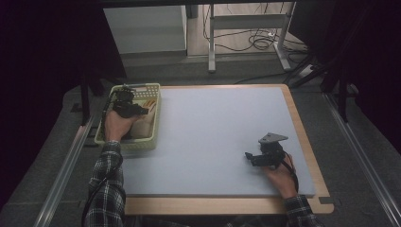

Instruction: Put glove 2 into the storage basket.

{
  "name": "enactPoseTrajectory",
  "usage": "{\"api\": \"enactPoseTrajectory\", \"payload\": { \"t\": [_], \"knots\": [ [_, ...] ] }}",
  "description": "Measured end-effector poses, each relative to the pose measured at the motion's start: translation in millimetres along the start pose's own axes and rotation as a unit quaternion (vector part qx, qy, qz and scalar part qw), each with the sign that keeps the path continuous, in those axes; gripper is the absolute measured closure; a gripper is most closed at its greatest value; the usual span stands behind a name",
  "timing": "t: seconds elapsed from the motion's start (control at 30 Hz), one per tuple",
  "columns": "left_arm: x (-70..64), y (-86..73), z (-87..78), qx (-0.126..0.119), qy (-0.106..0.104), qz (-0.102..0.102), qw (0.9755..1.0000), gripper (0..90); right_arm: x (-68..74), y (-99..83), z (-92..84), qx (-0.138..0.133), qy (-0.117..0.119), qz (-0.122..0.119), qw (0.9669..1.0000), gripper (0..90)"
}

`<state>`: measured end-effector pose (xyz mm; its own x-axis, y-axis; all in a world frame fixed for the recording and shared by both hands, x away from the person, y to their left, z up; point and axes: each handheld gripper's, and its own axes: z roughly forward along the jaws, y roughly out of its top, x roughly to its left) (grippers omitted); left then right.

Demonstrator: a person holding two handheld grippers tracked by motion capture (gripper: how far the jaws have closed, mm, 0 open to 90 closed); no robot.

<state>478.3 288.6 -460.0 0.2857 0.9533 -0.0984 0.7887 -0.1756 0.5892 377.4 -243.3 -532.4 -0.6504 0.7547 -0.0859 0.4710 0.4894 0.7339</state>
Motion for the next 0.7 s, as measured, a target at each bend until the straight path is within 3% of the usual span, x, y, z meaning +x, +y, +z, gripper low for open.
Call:
{"api": "enactPoseTrajectory", "payload": {
  "t": [0.03,0.07,0.13,0.27,0.37,0.5,0.7],
  "knots": [
    [0.0,0.0,0.0,0.000,0.000,0.000,1.0000,37.0,-0.1,0.0,0.0,0.000,0.000,0.000,1.0000,18.1],
    [1.7,-2.7,1.0,0.000,-0.016,-0.007,0.9998,44.2,-0.1,0.0,0.0,0.000,0.001,0.001,1.0000,18.1],
    [1.0,-4.2,5.4,0.012,-0.019,-0.004,0.9997,52.7,-0.1,0.0,0.0,0.000,0.001,0.001,1.0000,18.1],
    [-3.2,-5.8,17.5,0.029,-0.013,0.005,0.9995,59.9,-0.1,0.0,0.0,0.000,0.001,0.001,1.0000,18.1],
    [-4.5,-5.0,20.4,0.029,-0.028,-0.001,0.9992,60.9,-0.2,0.0,0.0,0.000,0.001,0.001,1.0000,18.1],
    [-7.0,-3.4,17.8,0.030,-0.023,0.008,0.9992,60.1,-0.1,0.1,0.0,0.001,0.001,0.002,1.0000,18.1],
    [-9.2,-3.5,7.9,0.004,-0.015,0.012,0.9998,44.5,-0.1,0.0,0.0,0.000,0.000,0.001,1.0000,18.1]
  ]
}}
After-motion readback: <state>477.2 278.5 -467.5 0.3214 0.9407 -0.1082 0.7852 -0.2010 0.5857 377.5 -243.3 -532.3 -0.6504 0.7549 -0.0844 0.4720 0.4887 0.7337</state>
